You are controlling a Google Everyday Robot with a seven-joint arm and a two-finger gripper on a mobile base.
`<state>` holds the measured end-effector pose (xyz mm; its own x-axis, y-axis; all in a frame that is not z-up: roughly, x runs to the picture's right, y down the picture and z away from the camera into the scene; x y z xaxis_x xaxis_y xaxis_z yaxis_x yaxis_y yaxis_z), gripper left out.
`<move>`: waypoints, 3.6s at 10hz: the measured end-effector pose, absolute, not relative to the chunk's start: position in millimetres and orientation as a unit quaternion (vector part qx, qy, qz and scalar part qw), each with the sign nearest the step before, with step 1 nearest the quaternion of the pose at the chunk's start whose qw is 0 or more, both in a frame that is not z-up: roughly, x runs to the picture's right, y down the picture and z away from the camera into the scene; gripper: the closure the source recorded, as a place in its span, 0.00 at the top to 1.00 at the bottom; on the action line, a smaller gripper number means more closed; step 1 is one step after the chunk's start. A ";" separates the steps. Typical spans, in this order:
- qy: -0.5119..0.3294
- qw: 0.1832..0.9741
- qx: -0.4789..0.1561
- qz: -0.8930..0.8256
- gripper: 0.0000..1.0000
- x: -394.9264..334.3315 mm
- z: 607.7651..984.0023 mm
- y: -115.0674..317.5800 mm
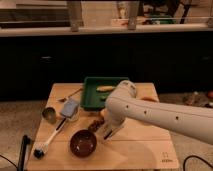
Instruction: Wipe purple bowl with eraser
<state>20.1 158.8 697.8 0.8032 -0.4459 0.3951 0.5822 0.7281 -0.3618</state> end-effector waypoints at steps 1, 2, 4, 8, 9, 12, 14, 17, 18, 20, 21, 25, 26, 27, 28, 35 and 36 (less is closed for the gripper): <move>-0.149 0.915 -0.239 -0.289 0.03 6.8 696.4 157.1; -0.159 0.909 -0.240 -0.301 0.03 -14.0 695.3 155.6; -0.176 0.898 -0.242 -0.323 0.03 -48.3 694.8 155.1; -0.201 0.879 -0.261 -0.345 0.03 -75.8 697.0 169.7; -0.205 0.875 -0.271 -0.344 0.03 -75.8 701.0 178.2; -0.215 0.871 -0.289 -0.335 0.03 -73.7 710.2 194.9; -0.232 0.868 -0.297 -0.323 0.03 -69.8 715.1 202.6; -0.262 0.865 -0.299 -0.307 0.03 -65.2 717.0 203.6; -0.271 0.863 -0.301 -0.303 0.03 -66.0 719.4 204.6; -0.281 0.860 -0.306 -0.296 0.03 -66.2 725.3 205.8; -0.284 0.859 -0.311 -0.292 0.03 -64.4 729.3 206.9; -0.289 0.857 -0.320 -0.281 0.03 -59.4 744.8 199.5; -0.292 0.856 -0.320 -0.284 0.03 -62.4 747.4 196.6; -0.297 0.853 -0.318 -0.289 0.03 -70.1 749.7 192.5; -0.304 0.847 -0.318 -0.299 0.03 -79.7 751.3 189.4; -0.337 0.807 -0.334 -0.351 0.03 -108.3 733.0 217.6; -0.336 0.808 -0.336 -0.349 0.03 -103.4 729.3 222.7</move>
<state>-103.4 222.7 729.3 0.5305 -0.3375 0.7776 0.7892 0.5314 -0.3078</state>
